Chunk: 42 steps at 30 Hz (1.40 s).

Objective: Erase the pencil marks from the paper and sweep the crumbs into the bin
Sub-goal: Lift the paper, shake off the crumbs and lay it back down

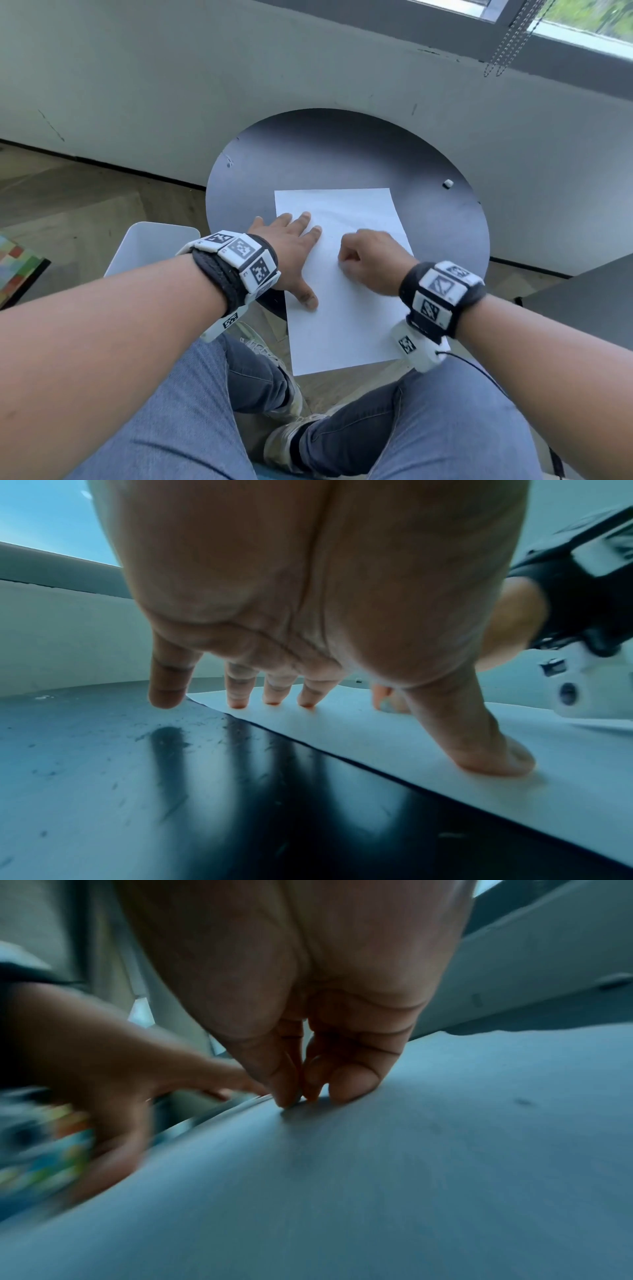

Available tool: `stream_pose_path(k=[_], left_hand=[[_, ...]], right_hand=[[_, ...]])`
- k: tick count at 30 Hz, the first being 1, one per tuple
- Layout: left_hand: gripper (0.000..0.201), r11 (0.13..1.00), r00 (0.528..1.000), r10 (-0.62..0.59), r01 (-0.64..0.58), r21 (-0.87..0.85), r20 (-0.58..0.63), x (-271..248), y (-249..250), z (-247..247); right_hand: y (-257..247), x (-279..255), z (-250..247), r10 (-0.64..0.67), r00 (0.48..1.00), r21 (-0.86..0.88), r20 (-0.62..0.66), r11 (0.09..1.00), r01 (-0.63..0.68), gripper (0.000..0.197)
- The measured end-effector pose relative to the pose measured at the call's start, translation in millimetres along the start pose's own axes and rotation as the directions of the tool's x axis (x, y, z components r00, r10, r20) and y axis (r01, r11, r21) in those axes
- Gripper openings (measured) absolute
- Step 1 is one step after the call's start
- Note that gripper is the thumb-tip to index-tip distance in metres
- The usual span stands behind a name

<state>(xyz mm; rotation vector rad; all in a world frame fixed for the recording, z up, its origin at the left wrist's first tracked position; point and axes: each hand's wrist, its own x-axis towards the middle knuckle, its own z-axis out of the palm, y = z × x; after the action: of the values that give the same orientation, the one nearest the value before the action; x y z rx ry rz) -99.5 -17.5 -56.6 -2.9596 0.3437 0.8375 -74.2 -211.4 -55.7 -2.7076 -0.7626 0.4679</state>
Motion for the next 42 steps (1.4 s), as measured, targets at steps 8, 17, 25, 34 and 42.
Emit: stream_pose_path(k=[8,17,25,34,42], left_hand=[[0.144,1.0,1.0,0.0,0.0,-0.01,-0.02,-4,-1,1],[0.147,1.0,0.999,-0.004,0.004,0.025,-0.034,-6,-5,8],[0.146,0.998,0.998,-0.051,0.052,0.02,-0.04,-10,-29,14],[0.15,0.996,0.997,-0.078,0.077,-0.037,-0.028,-11,-32,13],[0.148,0.997,0.997,-0.072,0.071,-0.039,-0.021,-12,-32,13]], right_hand=[[8,52,-15,0.237,0.964,0.061,-0.117,0.971,-0.232,0.018],[-25,9,7,-0.024,0.998,-0.033,0.066,0.999,0.026,0.01],[9,69,-23,0.221,0.974,0.008,-0.056,0.975,-0.22,0.008],[-29,31,-5,0.052,0.999,0.007,-0.004,0.999,-0.052,0.011],[-52,52,3,-0.031,0.999,-0.062,0.011,0.998,0.032,0.007]])
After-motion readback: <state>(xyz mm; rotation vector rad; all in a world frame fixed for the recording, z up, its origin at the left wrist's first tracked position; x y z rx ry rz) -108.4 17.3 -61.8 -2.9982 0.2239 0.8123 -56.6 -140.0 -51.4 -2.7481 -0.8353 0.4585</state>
